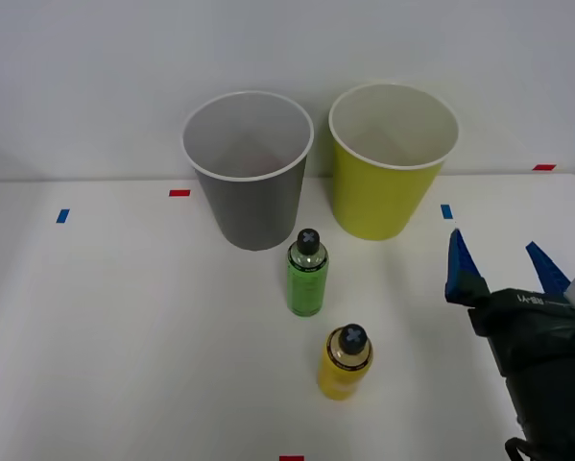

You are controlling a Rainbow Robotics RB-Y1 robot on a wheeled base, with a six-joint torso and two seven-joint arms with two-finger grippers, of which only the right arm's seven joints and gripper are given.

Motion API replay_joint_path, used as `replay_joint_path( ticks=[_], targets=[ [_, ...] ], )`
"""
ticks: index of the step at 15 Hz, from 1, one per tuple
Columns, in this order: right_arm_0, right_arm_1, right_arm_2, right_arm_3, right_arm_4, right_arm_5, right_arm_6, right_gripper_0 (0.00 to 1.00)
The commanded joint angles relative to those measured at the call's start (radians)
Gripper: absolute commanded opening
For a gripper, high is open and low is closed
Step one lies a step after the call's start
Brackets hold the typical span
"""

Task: Put cans in the gray bin, plastic bottles in the light green bin

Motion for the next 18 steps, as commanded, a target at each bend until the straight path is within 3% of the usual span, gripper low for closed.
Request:
replay_joint_path(
  ticks=[1, 3, 7, 9, 18],
  targets=[
    [0.155, 0.065, 0.000, 0.039, 0.084, -0.135, 0.021, 1.00],
    [0.211, 0.090, 0.008, 0.039, 0.101, -0.187, 0.040, 1.00],
    [0.299, 0.119, 0.006, 0.039, 0.119, -0.252, 0.277, 1.00],
    [0.308, 0.121, -0.008, 0.046, 0.108, -0.252, 0.337, 1.00],
    [0.287, 0.127, -0.086, 0.338, -0.091, -0.621, 0.354, 1.00]
  ],
)
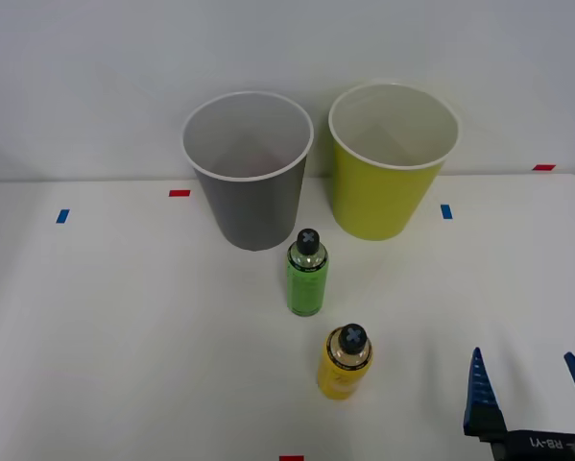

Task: Put cans in the gray bin, plastic bottles in the light green bin

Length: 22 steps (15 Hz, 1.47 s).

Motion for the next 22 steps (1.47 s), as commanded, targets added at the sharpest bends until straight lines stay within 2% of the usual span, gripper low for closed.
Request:
replay_joint_path(
  ticks=[1, 8, 10, 13, 15, 22],
  targets=[
    [-0.013, 0.000, -0.019, 0.103, -0.033, -0.128, 0.017, 1.00],
    [-0.018, 0.011, -0.013, 0.119, 0.154, -0.145, 0.077, 1.00],
    [-0.008, 0.011, -0.023, 0.119, 0.240, -0.145, 0.066, 1.00],
    [0.015, 0.006, -0.008, 0.119, 0.308, -0.143, 0.043, 1.00],
    [0.013, 0.008, 0.027, 0.152, 0.296, -0.137, 0.028, 1.00],
    [0.012, 0.005, 0.052, 0.192, 0.239, -0.137, 0.008, 1.00]
  ],
)
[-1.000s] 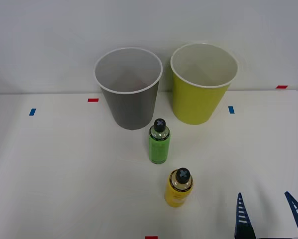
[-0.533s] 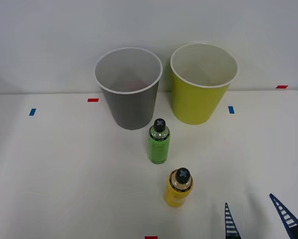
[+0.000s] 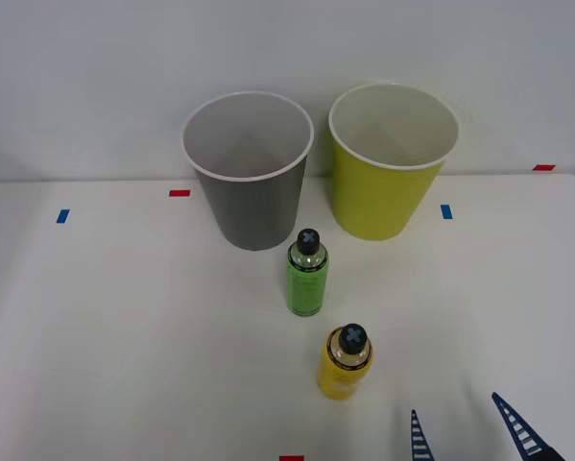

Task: Put cans in the gray bin, plastic bottles in the light green bin

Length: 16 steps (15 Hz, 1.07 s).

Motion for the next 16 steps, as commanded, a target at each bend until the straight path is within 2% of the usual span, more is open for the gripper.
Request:
replay_joint_path(
  ticks=[1, 6, 16],
  targets=[
    [0.003, -0.003, 0.018, 0.006, -0.049, 0.001, -0.015, 1.00],
    [0.026, -0.021, 0.077, 0.005, -0.166, 0.001, -0.015, 1.00],
    [0.026, -0.021, 0.069, 0.006, -0.166, -0.006, -0.005, 1.00]
  ],
)
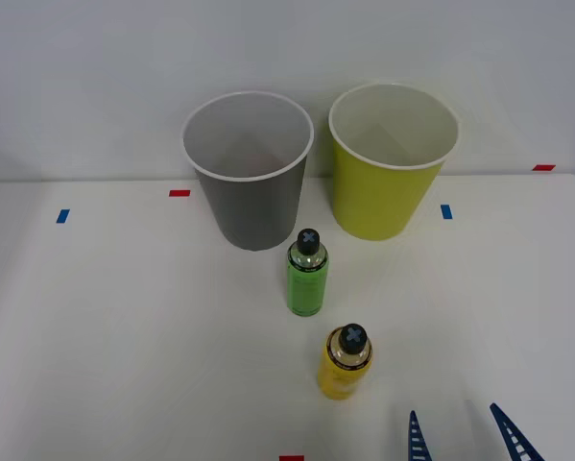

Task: Put cans in the gray bin, plastic bottles in the light green bin

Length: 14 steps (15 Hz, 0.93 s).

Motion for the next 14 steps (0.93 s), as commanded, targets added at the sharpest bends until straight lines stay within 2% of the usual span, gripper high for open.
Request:
replay_joint_path(
  ticks=[1, 14],
  targets=[
    [0.000, 0.000, 0.000, 0.000, 0.000, 0.000, 0.000, 1.00],
    [0.000, 0.000, 0.000, 0.000, 0.000, 0.000, 0.000, 1.00]
  ],
)
